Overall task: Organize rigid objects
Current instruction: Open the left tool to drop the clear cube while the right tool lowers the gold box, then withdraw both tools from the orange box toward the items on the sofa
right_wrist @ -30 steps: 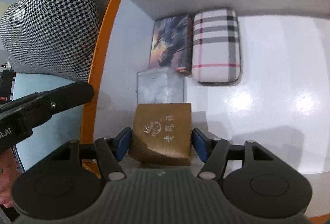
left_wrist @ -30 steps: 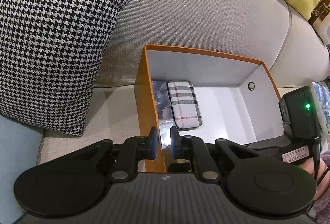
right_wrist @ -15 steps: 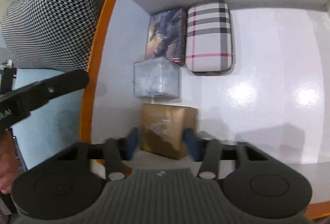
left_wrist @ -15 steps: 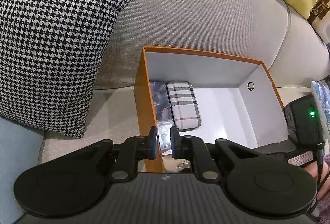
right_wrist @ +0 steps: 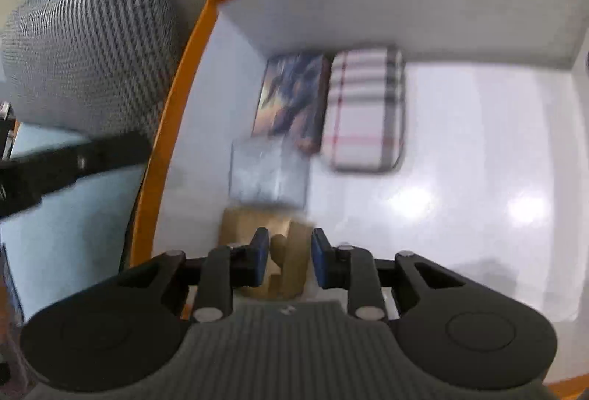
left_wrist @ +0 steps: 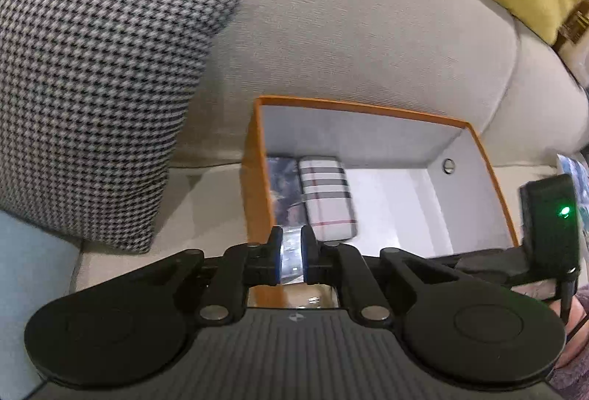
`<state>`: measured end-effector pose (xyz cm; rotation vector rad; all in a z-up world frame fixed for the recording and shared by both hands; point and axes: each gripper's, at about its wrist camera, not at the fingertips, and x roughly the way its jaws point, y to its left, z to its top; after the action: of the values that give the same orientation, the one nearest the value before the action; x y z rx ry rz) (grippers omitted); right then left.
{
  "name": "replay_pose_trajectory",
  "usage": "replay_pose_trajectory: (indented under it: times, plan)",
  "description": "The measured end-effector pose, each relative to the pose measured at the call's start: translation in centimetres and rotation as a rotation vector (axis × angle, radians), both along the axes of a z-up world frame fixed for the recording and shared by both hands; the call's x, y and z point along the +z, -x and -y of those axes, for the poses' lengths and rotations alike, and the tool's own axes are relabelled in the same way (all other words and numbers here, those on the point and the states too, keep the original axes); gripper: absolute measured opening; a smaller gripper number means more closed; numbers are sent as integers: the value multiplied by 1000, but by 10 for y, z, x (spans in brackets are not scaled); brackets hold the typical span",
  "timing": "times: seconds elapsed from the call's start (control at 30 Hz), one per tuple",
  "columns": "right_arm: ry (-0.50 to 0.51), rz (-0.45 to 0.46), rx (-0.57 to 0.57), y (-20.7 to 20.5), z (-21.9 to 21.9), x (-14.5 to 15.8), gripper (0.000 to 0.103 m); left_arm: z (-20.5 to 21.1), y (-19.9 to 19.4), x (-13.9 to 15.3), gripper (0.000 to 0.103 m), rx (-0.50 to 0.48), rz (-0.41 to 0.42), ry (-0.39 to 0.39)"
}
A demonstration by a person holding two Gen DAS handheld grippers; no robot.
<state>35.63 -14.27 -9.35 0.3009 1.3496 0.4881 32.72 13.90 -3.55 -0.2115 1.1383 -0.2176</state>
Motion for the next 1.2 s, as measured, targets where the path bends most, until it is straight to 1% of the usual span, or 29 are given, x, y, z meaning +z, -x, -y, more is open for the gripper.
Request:
replay_pose_trajectory:
  times: [0.03, 0.07, 0.13, 0.17, 0.23, 0.3, 0.37, 0.4, 0.43, 0.6, 0.77, 0.87, 1.0, 1.07, 1.2]
  plan:
    - [3, 12, -13, -3, 0, 0, 23, 0, 0, -2, 10, 6, -6, -6]
    - [1, 18, -23, -5, 0, -1, 23, -1, 0, -4, 13, 9, -13, -11]
    - [-11, 8, -42, -9, -1, -4, 23, -1, 1, -9, 19, 13, -32, -17]
    - [-27, -2, -49, -10, -2, -6, 23, 0, 1, -12, 19, 15, -42, -17]
    - [-54, -14, -62, -13, -7, -10, 24, 1, 3, -17, 19, 8, -53, -17]
    - [-55, -10, -67, -13, -12, -12, 23, 4, 3, -21, 19, -2, -60, -18]
    - [-62, -9, -68, -12, -14, -13, 18, 7, 4, -25, 16, -9, -60, -18]
    - [-65, -15, -67, -12, -15, -15, 13, 8, 5, -26, 16, -12, -58, -21]
    - [-68, -17, -64, -10, -16, -18, 10, 10, 5, -26, 15, -15, -53, -28]
    - [-65, -12, -70, -9, -24, -20, 10, 14, 4, -29, 13, -23, -54, -38]
    - [-65, -10, -69, -9, -23, -19, 10, 10, 4, -27, 13, -18, -53, -32]
    - [-63, 18, -73, -6, -17, -9, 11, 8, 9, -23, 13, -13, -38, -35]
    - [-62, 90, -56, 7, -7, 15, 14, 11, 27, -8, 14, -15, 16, -48]
    - [-65, 135, -50, 19, 2, 29, 14, 11, 37, 1, 15, -15, 44, -26]
    - [-83, 216, -63, 49, 24, 58, 15, 14, 70, 19, 15, -19, 95, 13]
